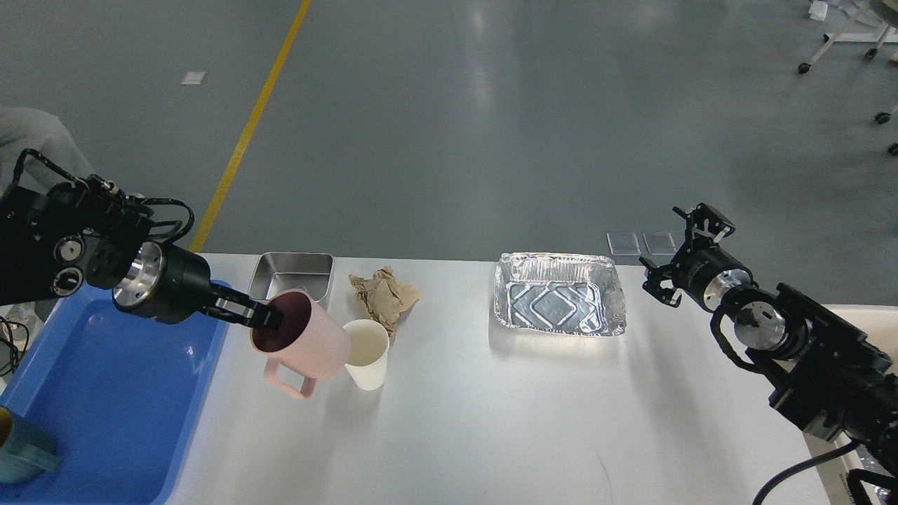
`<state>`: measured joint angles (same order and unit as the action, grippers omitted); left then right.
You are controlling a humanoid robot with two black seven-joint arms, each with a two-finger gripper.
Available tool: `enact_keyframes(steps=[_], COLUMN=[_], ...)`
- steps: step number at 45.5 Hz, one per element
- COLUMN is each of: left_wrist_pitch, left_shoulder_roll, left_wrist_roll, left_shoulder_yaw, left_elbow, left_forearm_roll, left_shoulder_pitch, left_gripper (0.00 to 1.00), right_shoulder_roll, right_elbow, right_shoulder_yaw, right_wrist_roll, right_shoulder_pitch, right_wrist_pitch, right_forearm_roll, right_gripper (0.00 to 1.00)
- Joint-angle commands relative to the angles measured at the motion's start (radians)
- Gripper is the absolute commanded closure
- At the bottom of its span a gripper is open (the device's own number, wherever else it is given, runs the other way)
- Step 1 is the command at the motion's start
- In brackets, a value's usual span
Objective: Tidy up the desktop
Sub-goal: 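Lift the pink mug with the left gripper toward the blue bin, then lower the pink mug into the blue bin and release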
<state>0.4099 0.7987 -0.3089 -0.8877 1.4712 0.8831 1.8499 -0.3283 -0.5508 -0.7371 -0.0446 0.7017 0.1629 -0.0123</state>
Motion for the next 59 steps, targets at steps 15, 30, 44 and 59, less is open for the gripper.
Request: enact_keyframes(steps=[15,30,44,59], left_wrist_pitch=[0.274,0.273,0.224,0.103], left_shoulder_roll=[0.201,0.315,0.343,0.329], left_wrist_roll=[0.007,0.028,0.066,0.106], left_shoulder_yaw=[0.047,0.032,0.041,0.042], left_elbow=[0.0,-0.002,-0.008,-0.009], left_forearm_roll=[-0.001,0.054,0.106,0.197], left_shoulder_pitch=[0.25,0.169,0.058,-0.152], left_gripper=[1.0,0.99,0.99,0.99], right_shoulder_roll=[0.0,0.008,0.015,0.018], right_elbow=[-0.003,0.0,0.002,0.002], right_shoulder_yaw=[0.01,0.011,0.011,0.015], right_wrist_roll=[0.002,0.005,0.006,0.006], right_shoulder_pitch=[0.005,0.012,0.012,0.012], right_wrist_pitch=[0.0,0.001,0.001,0.001], right_forearm_roll=[0.0,0.0,0.0,0.0], right_gripper=[0.0,0.0,0.0,0.0])
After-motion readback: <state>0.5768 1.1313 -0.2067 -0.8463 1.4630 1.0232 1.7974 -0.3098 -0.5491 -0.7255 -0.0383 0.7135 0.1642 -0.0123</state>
